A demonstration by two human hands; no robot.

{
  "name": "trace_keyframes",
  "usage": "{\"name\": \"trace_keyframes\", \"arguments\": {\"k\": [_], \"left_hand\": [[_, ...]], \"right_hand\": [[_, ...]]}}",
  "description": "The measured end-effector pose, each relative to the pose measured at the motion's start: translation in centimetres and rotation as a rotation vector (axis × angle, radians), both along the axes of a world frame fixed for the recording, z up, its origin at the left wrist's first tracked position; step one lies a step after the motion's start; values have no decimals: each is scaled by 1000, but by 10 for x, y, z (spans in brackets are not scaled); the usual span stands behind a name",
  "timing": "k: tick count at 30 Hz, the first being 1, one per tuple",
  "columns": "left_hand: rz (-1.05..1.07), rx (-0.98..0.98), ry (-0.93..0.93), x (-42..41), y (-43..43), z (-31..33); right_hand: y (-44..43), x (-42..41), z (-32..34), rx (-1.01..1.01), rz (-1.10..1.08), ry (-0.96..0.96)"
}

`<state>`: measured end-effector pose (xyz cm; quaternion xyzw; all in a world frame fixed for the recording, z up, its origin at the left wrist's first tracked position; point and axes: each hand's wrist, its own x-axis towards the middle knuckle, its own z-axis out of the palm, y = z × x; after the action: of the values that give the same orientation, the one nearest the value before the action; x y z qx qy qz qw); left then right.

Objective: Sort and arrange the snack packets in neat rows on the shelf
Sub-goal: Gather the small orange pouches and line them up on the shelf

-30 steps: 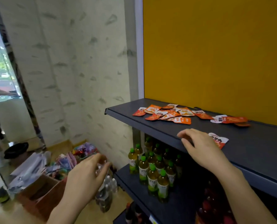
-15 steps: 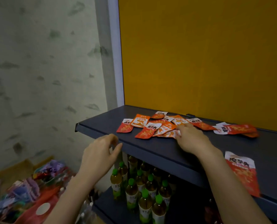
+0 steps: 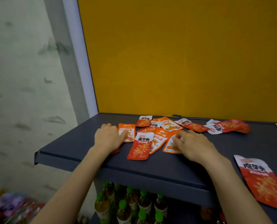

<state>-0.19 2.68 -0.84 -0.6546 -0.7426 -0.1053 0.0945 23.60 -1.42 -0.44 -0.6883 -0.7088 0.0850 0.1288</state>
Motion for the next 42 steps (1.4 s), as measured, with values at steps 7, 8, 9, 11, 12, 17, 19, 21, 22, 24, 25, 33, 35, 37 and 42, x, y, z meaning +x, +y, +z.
{"name": "trace_keyframes", "arguments": {"k": [7,8,9,11,12,17,19,21,22,24,25,33,35,37,42], "left_hand": [[-28,-153,-187,-17,51,1],[-46,-193,-256,-19,56,2],[-67,-222,-302,-20,60,2],[-103,-213,-298,-19,64,3],[-116,-181,-283,-18,65,3],[-257,113,-519,-16,58,10],[-332,251,-680,-10,49,21],[-456,196,-954,6,34,31],[-522,86,-1092,17,27,32],[-621,-152,-1187,41,14,25],[-656,-218,-1133,52,10,18],[-610,-58,-595,66,6,-3],[-596,-40,-486,64,8,-4],[-575,-78,-398,63,8,-5],[-532,-154,-303,65,13,-6]], "right_hand": [[13,-16,3,30,-299,16],[15,-17,1,36,-316,46],[16,-17,0,43,-326,91],[18,-16,-1,44,-342,192],[19,-15,-1,44,-350,228],[17,-9,-1,72,-386,297],[18,-7,-2,75,-409,314],[19,-5,-2,69,-414,333],[19,-4,-2,67,-414,340],[19,-3,-3,63,-405,342],[19,-3,-3,62,-399,335],[20,-1,-2,36,-398,247],[22,1,2,20,-389,227],[24,3,6,23,-369,219],[41,6,20,193,-349,324]]}}
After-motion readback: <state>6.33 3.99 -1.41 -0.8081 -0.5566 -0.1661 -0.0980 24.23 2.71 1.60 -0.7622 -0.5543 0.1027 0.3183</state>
